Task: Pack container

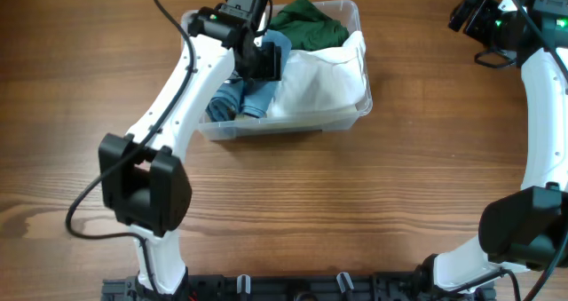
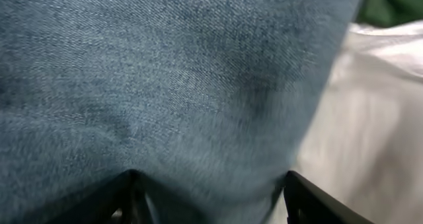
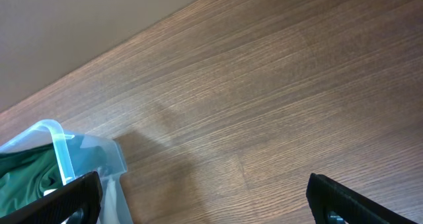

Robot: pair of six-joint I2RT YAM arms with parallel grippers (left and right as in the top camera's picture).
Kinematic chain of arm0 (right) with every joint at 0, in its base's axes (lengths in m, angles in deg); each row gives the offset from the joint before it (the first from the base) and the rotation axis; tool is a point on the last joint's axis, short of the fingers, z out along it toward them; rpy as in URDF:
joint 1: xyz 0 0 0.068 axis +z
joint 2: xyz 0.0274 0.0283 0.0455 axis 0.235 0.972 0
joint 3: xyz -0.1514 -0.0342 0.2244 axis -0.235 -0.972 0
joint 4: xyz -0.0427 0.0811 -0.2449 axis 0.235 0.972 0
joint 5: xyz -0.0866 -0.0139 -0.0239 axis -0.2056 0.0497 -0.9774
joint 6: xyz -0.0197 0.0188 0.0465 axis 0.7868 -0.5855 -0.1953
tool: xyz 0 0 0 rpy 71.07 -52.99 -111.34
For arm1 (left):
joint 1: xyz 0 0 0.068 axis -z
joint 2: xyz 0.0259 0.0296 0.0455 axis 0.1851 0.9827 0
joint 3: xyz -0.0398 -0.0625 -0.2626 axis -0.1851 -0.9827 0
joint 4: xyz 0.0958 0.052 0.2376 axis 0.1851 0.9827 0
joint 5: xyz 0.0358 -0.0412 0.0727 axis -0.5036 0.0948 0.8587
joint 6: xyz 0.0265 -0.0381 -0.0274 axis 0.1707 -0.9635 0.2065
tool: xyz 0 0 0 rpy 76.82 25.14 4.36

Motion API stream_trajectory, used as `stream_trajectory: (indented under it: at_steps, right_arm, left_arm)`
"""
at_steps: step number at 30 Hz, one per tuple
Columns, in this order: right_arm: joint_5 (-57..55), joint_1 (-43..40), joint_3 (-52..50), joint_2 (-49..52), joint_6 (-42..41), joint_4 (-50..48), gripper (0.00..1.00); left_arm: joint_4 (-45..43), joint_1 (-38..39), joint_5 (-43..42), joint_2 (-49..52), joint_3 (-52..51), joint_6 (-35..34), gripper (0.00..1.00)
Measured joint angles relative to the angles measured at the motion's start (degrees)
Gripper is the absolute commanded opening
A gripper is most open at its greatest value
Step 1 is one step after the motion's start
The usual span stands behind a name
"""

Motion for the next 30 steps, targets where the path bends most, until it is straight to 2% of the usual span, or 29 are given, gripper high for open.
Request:
stream_trajectory:
  at_steps: [10, 21, 30]
  right_arm:
    - [0.0, 0.0, 0.0, 0.0, 0.0, 0.0, 1.0]
    - [0.0, 0.0, 0.0, 0.0, 0.0, 0.0, 1.0]
    - [0.0, 0.0, 0.0, 0.0, 0.0, 0.0, 1.0]
  left_arm:
    - [-2.6, 1.4, 0.1, 4.7, 0.7, -1.5, 0.73]
    - [-10.4, 4.0, -2.8, 6.1, 0.7, -1.9, 0.74]
    - [-10.8, 4.4, -4.3, 6.0, 0.9, -1.9, 0.73]
